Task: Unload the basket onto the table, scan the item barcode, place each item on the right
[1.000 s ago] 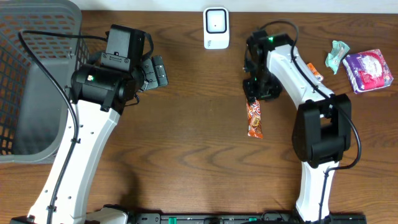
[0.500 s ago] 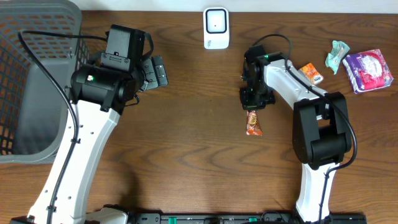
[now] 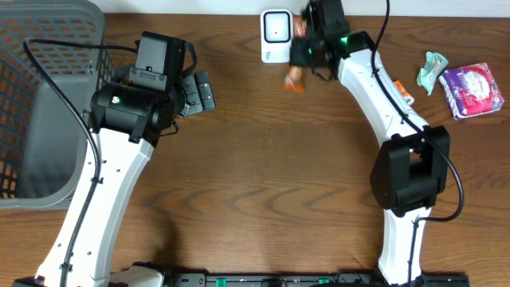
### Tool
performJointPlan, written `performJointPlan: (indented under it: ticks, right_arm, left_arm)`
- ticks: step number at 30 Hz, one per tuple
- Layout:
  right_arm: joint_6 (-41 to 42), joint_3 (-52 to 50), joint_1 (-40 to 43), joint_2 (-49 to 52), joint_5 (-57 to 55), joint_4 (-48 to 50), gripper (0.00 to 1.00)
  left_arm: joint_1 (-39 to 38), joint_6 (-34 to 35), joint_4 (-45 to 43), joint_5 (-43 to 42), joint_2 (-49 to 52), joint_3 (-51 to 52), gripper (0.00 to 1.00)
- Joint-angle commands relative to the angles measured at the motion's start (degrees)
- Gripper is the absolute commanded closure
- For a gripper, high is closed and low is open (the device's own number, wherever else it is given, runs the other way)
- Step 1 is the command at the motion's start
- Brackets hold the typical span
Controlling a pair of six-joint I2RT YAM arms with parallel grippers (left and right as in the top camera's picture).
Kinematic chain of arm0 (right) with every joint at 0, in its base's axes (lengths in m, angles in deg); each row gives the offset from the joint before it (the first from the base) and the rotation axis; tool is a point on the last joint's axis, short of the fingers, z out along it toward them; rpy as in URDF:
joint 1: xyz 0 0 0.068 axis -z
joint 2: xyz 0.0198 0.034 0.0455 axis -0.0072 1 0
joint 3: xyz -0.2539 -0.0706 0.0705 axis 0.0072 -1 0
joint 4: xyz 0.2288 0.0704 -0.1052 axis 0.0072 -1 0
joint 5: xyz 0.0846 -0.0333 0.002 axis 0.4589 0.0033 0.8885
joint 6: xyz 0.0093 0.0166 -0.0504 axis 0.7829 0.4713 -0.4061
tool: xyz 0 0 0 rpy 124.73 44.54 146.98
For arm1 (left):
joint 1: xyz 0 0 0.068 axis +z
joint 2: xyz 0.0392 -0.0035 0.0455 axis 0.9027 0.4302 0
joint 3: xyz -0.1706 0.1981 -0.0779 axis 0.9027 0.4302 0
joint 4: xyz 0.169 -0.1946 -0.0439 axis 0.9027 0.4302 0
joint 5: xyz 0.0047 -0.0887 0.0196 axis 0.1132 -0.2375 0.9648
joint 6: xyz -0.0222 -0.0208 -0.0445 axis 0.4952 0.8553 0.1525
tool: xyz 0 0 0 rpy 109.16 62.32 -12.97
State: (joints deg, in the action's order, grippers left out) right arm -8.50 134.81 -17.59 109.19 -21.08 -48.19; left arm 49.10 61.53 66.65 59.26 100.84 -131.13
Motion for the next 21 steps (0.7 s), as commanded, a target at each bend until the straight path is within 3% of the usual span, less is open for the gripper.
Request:
performJointPlan:
  ticks: [1, 12, 16, 21]
  right_arm:
    - [5.9, 0.4, -1.8, 0.7, -1.2, 6.5, 0.99]
    - [13.4, 0.6, -1.4, 7.2, -2.1, 24.6, 0.99]
    - [14.9, 1.3, -0.2, 7.2, -1.8, 23.6, 0.99]
    - [13.8, 8.0, 3.7, 6.0, -7.1, 10.7, 0.99]
  left_arm:
    - [0.2, -0.3, 0.1, 0.5, -0.1, -0.8, 0.02]
    - [0.2, -0.3, 0.1, 0.5, -0.1, -0.8, 0.02]
    - [0.2, -0.3, 0.1, 0.5, -0.1, -0.8, 0.02]
    - [0.2, -0.3, 0.1, 0.5, -0.1, -0.8, 0.02]
